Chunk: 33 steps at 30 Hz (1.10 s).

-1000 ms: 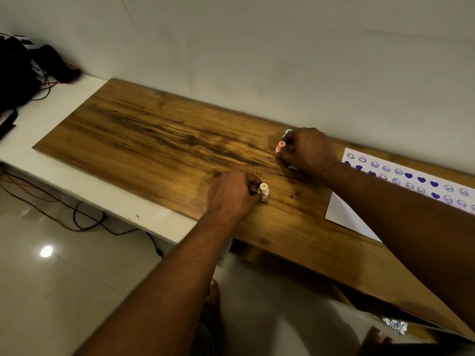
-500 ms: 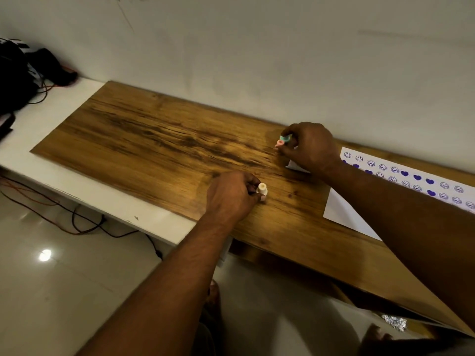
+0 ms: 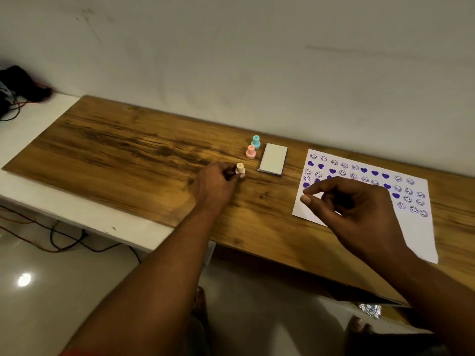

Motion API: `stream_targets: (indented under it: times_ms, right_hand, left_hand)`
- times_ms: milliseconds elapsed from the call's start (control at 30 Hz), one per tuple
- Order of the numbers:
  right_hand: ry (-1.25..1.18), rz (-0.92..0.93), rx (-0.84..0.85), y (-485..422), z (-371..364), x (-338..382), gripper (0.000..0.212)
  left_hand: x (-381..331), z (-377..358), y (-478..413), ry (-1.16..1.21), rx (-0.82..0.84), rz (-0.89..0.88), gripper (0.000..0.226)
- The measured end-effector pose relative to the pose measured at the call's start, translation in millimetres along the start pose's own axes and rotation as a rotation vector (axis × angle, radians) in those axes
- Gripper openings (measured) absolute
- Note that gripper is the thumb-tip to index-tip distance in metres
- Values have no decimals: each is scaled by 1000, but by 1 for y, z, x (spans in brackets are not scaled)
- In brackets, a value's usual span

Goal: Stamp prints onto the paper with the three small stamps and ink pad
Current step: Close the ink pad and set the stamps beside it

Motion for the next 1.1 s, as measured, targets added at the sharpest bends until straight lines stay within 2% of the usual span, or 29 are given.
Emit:
stream_targets:
  times_ms: [133,300,400,500,567,633,767,1100]
  right_hand:
    - [17,-19,-12,0,16,-12,16]
    - [9,-3,-7,-6,23,-20,12]
    - [85,15,-40,-8,29,-33,14]
    - [349,16,-122,-15,44,-61,35]
    - [517,-65,-126,-18,54,-88,53]
    - [581,-150,-120,-16,62,-112,61]
    - [603,-206,-127,-13,73,-134,70]
    - [580,-185,-118,-17,71,-131,71]
  left_hand:
    - [-11,-5,1,-17,-74,-62,33]
    - [-18,-17,-3,-10,-89,-105,35]
    - [-17,-21,-6,-23,-82,-112,38]
    - [-16,-23,-7,-10,-76,-110,39]
    - [-15,-24,-7,-3,-65,-108,39]
    - [-14,-24,-8,6,-57,-100,39]
    - [-13,-24,-8,21,-45,-75,39]
    - [-16,-21,-6,17,-43,-60,41]
Point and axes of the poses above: each hand's wrist, its own y-axis away from the middle knuckle, its own z-axis out of the back of the hand, x = y × z, the point moved 10 cm from there along -y, towards the middle knuckle, and after that the axes turned 11 degrees about -x, right-handed, at the moved point
